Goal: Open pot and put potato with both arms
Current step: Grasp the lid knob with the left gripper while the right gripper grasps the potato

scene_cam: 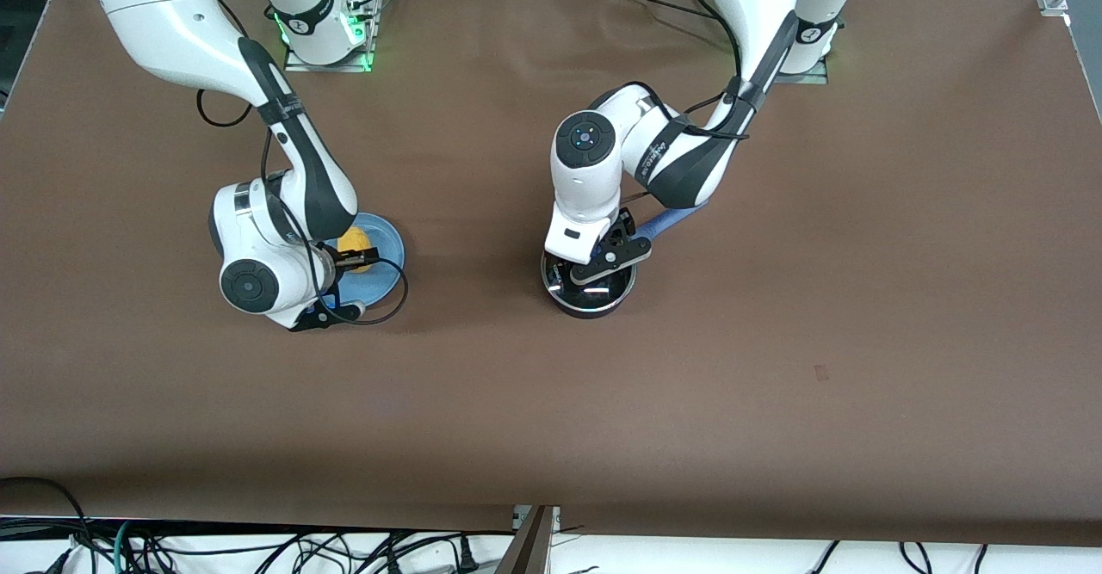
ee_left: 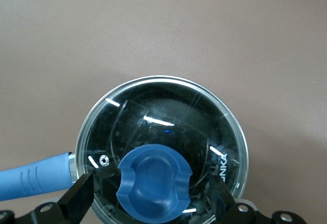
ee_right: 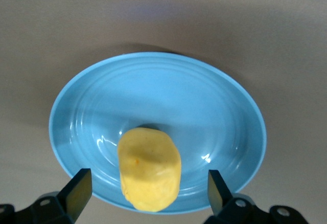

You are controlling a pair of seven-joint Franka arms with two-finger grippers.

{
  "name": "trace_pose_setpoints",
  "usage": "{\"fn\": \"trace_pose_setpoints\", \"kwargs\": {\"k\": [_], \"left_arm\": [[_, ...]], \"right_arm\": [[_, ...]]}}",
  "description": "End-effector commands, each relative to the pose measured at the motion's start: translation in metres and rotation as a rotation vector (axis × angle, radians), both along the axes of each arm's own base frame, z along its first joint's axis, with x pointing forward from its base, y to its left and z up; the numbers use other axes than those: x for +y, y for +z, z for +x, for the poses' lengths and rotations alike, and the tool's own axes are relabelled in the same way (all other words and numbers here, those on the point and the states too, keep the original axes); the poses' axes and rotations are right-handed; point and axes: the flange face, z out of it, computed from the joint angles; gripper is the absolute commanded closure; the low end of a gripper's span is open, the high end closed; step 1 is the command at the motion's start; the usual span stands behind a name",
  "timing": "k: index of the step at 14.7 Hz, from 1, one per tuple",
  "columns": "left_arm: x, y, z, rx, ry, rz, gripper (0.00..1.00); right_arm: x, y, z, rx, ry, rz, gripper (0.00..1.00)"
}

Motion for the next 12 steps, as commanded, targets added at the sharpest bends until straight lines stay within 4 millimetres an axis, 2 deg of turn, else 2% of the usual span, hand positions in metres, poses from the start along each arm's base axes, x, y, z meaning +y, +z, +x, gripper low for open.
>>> {"fn": "trace_pose_setpoints", "kwargs": {"k": [1, 6, 7, 8, 9, 11, 12], "left_arm": [[-0.004, -0.002, -0.009, -0.024, -0.014, 0.019, 0.00], [-0.007, -0.012, -0.016, -0.025, -0.025, 0.014, 0.00], [-0.006, -0.012, -0.015, -0.026, -0.026, 0.015, 0.00], [-0.007, -0.013, -0.016, -0.025, -0.031, 0.017, 0.00], [-0.006, -0.015, -0.017, -0.022, -0.038, 0.020, 0.00], [-0.007, -0.012, -0.018, -0.024, -0.043, 0.017, 0.02], [-0.006, -0.013, -0.017, -0.024, -0.042, 0.019, 0.02]], "right_arm": [[-0.002, -0.012, -0.014, -0.017, -0.021, 0.009, 0.00], [-0.004, -0.026, -0.022, -0.027, -0.023, 0.011, 0.00], [-0.004, -0.027, -0.023, -0.026, -0.024, 0.010, 0.03], [-0.004, -0.026, -0.023, -0.026, -0.024, 0.010, 0.18], [-0.005, -0.025, -0.023, -0.022, -0.024, 0.009, 0.38], [-0.005, -0.025, -0.023, -0.019, -0.024, 0.008, 0.65], [-0.004, -0.021, -0.022, -0.020, -0.028, 0.006, 0.74]]}}
